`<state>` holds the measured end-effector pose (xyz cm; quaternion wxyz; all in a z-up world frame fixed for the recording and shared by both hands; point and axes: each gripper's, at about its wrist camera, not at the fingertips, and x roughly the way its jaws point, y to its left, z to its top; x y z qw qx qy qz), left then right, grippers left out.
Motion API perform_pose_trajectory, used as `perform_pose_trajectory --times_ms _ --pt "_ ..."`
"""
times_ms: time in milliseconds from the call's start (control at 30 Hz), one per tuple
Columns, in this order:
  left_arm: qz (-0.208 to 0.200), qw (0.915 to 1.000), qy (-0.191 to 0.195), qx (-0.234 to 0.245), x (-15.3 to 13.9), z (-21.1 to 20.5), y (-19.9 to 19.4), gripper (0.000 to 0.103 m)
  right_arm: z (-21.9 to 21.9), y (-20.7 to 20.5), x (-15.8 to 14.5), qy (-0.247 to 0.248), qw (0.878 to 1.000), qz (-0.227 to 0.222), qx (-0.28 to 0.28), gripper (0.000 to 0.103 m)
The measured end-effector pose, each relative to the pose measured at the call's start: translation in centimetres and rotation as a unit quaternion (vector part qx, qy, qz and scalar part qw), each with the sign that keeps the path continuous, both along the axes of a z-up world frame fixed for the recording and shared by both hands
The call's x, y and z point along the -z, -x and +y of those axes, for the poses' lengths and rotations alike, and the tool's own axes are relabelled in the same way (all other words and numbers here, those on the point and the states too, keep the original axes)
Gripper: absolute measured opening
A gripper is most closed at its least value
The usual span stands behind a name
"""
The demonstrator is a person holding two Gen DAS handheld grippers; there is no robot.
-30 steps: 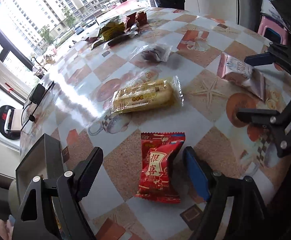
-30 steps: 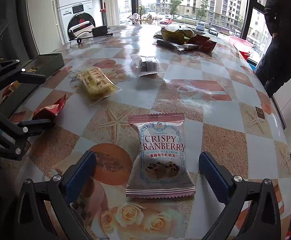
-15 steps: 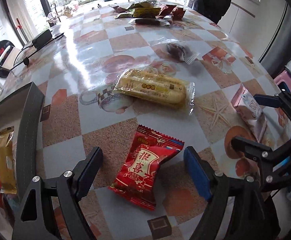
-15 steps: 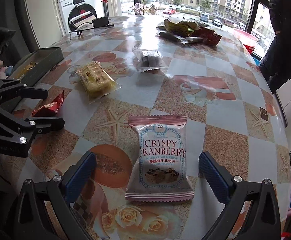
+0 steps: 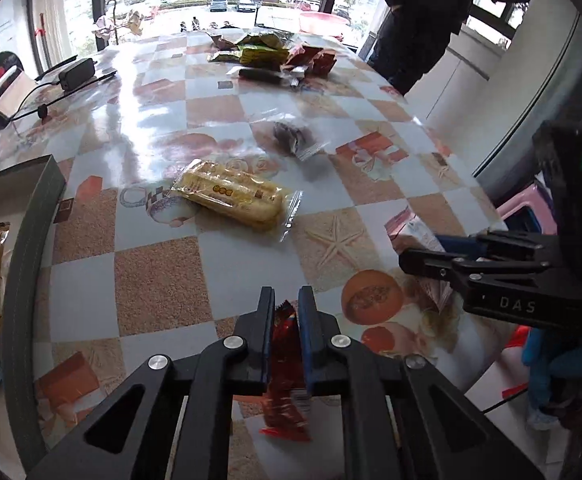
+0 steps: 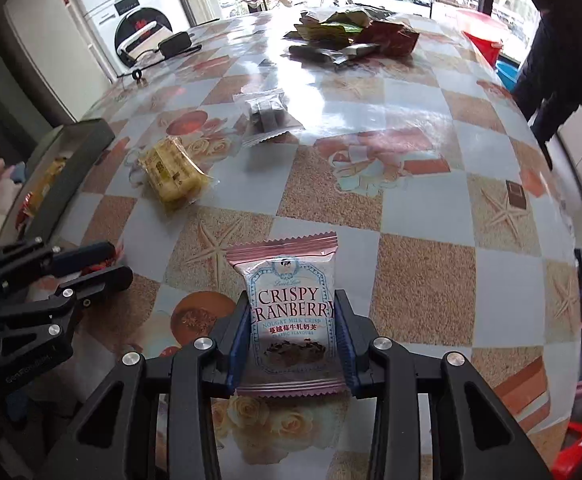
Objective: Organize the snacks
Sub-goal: 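Grasp the red wrapper with the left gripper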
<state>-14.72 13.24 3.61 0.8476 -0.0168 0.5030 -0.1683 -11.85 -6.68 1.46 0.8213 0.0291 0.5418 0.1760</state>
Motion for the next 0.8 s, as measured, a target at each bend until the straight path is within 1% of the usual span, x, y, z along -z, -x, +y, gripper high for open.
perform_pose_trajectory --times_ms 33,100,200,233,267,300,333,367,400,467,567,633,733,800 --pt "0.0 1.0 0.007 -0.004 -0.4 0.1 0.0 0.012 -0.4 0.0 -0.2 -0.015 1.0 0.006 0.005 0.04" --pt "0.013 0.9996 0.022 -0.007 -0.6 0.6 -0.1 0.012 -0.7 0.1 -0.9 -0.03 0.999 0.007 0.01 0.04" --pt "0.024 0.9996 0.004 -0.013 -0.1 0.9 0.2 0.013 -0.4 0.3 -1.8 -0.029 1.0 0.0 0.01 0.04" --pt "0.029 0.9994 -0.009 -0.016 0.5 1.0 0.4 0.018 -0.3 0.3 -1.9 -0.026 1.0 -0.002 0.01 0.04" --pt "0.036 0.9989 -0.022 -0.021 0.9 1.0 0.5 0.032 -0.2 0.3 -1.8 -0.025 1.0 -0.001 0.009 0.04" --pt "0.04 0.9984 -0.029 -0.027 1.4 1.1 0.6 0.041 -0.2 0.4 -1.8 -0.024 1.0 0.0 0.009 0.04" --pt "0.042 0.998 -0.034 -0.033 1.7 1.2 0.8 0.058 -0.1 0.5 -1.6 -0.024 1.0 0.002 0.009 0.04" --pt "0.043 0.9977 -0.036 -0.039 1.8 1.4 1.0 0.066 -0.1 0.6 -1.4 -0.024 1.0 0.004 0.009 0.04" --pt "0.042 0.9976 -0.035 -0.042 1.8 1.4 1.2 0.068 0.0 0.7 -1.2 -0.025 1.0 0.006 0.009 0.04" --pt "0.044 0.9971 -0.039 -0.048 1.6 1.5 1.5 0.076 0.0 1.0 -0.7 -0.026 1.0 0.009 0.008 0.04" --pt "0.052 0.9949 -0.051 -0.069 1.5 1.9 2.0 0.08 0.0 1.2 0.0 -0.022 1.0 0.011 0.009 0.04" --pt "0.072 0.9923 -0.045 -0.089 1.8 2.1 2.0 0.08 -0.1 1.2 0.4 -0.022 1.0 0.012 0.01 0.04" --pt "0.107 0.9861 -0.026 -0.124 2.5 2.2 2.0 0.08 0.3 1.4 0.4 -0.017 1.0 0.001 0.003 0.04" --pt "0.106 0.9836 -0.033 -0.142 2.7 1.9 1.8 0.081 0.4 1.5 0.4 -0.022 1.0 -0.001 -0.002 0.04"
